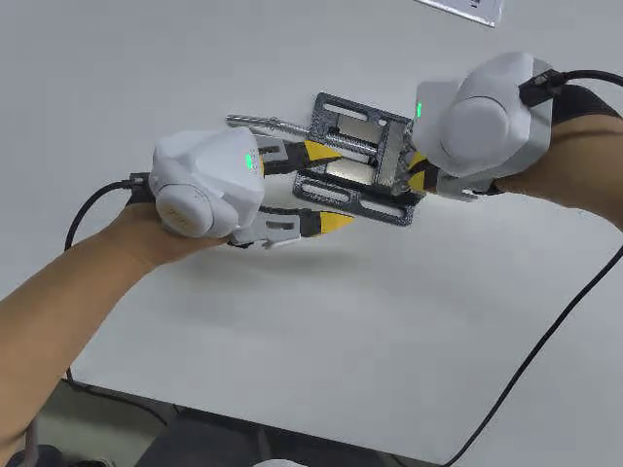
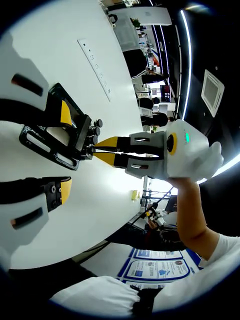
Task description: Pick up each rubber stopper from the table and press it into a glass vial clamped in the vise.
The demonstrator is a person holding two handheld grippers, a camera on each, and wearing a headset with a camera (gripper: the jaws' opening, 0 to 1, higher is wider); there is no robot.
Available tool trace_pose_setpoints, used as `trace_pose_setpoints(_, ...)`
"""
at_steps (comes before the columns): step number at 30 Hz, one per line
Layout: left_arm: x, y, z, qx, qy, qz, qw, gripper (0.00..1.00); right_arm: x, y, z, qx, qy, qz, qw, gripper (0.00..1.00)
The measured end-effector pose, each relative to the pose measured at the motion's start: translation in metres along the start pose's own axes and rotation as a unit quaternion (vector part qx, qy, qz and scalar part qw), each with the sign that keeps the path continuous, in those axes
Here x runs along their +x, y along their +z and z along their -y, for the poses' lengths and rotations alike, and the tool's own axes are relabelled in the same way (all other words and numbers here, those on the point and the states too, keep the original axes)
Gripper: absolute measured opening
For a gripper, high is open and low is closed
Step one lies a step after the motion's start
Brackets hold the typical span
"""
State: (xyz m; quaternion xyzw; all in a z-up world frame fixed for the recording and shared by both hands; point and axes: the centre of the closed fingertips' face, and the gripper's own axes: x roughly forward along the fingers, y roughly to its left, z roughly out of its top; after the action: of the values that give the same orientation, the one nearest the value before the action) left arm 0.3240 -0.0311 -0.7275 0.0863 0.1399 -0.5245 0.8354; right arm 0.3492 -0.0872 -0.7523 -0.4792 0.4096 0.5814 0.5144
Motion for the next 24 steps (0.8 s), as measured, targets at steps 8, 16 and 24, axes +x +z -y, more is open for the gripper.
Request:
trace_pose_setpoints(8, -0.0008, 0.0014, -0.0028, 0.001, 0.001, 0.0, 1.0, 0.37, 0.0013, -0.0006, -0.0008, -0.003, -0.002, -0.013, 0.9999, 0.04)
trace_pose_setpoints(16, 0.0016, 0.0027, -0.0031, 0.001, -0.002, 0.001, 1.0, 0.37, 0.0039, -0.0021, 0.0026, 0.001, -0.002, -0.017, 0.9998, 0.04)
trace_pose_setpoints(24, 0.0035, 0.0034, 0.0002, 0.002, -0.004, 0.0, 1.0, 0.37, 0.0056, -0.0021, 0.0031, 0.008, -0.005, -0.02, 0.9998, 0.04)
